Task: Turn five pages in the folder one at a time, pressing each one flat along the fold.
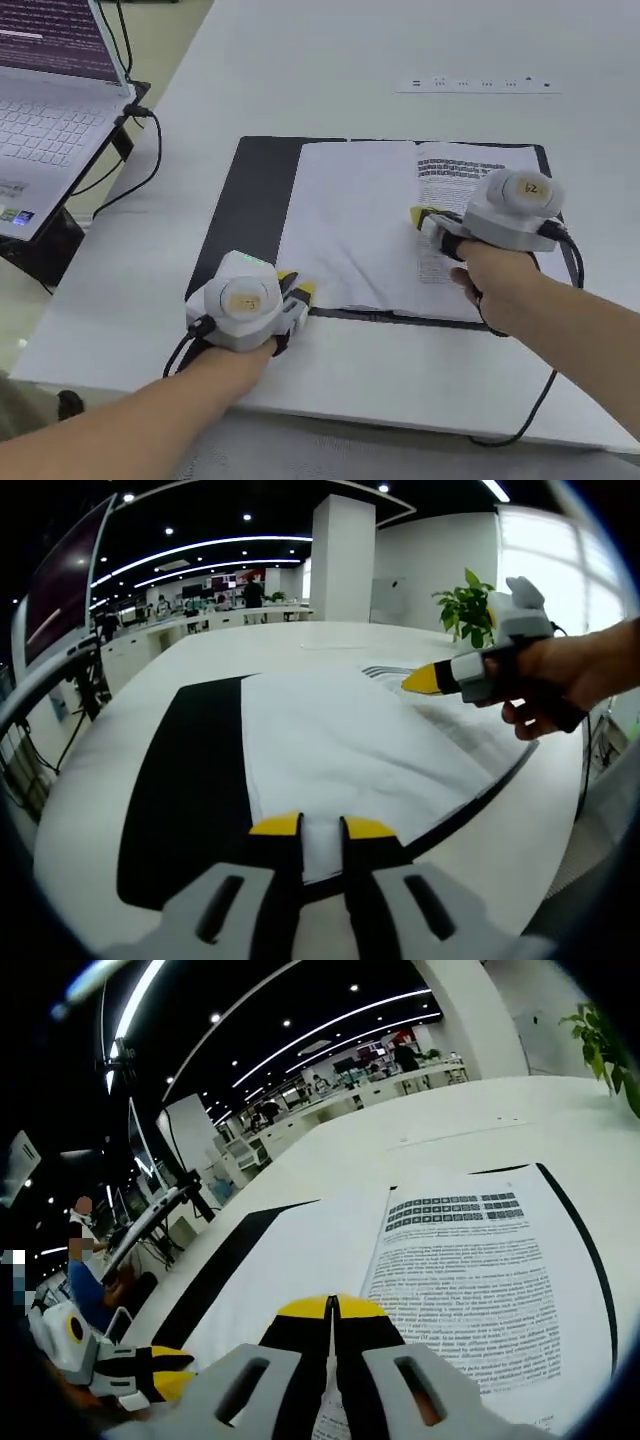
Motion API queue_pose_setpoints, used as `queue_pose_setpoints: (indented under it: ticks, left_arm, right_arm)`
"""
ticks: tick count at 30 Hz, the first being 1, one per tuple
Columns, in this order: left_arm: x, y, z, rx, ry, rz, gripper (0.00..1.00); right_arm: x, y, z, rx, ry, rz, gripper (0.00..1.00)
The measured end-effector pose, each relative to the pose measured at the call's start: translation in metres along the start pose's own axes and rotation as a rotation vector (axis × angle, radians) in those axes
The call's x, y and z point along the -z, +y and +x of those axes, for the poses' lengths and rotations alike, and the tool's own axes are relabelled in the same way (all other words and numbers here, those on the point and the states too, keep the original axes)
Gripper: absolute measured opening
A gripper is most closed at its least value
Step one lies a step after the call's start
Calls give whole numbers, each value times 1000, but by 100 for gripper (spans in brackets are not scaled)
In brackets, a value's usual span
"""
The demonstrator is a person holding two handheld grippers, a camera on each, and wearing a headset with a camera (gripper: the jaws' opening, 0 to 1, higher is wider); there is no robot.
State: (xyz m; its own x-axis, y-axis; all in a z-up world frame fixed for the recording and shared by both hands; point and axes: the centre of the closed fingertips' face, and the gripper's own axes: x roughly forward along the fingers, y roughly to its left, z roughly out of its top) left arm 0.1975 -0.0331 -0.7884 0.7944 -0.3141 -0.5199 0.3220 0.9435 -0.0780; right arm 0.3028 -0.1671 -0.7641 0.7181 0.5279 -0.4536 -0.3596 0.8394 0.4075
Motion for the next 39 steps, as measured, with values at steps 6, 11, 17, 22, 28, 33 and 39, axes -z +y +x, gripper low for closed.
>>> queue_pose_setpoints:
  ticks: [6,11,17,22,28,33,39]
  left_arm:
    - [0,1,1,-1,-1,-10,13]
    - [0,1,1,-2,-7,-19,13]
    - [1,2,2,-2,-15,-22,13]
    - [1,2,2,-1,-17,-24,13]
    - [0,2,3,-3,-20,-33,13]
    - [0,2,4,-4,-21,-37,13]
    - [0,2,4,-5,-25,-40,13]
  right_arm:
    - [-3,-6,14,15,3,0,0]
    - [-27,-27,43,31,-24,35,0]
    - [-36,-34,58,31,-41,52,0]
    - [-45,-40,70,48,-58,68,0]
    - [-56,-45,82,73,-69,66,0]
    - [-70,-56,101,84,-70,61,0]
    - [-81,-65,115,81,-67,99,0]
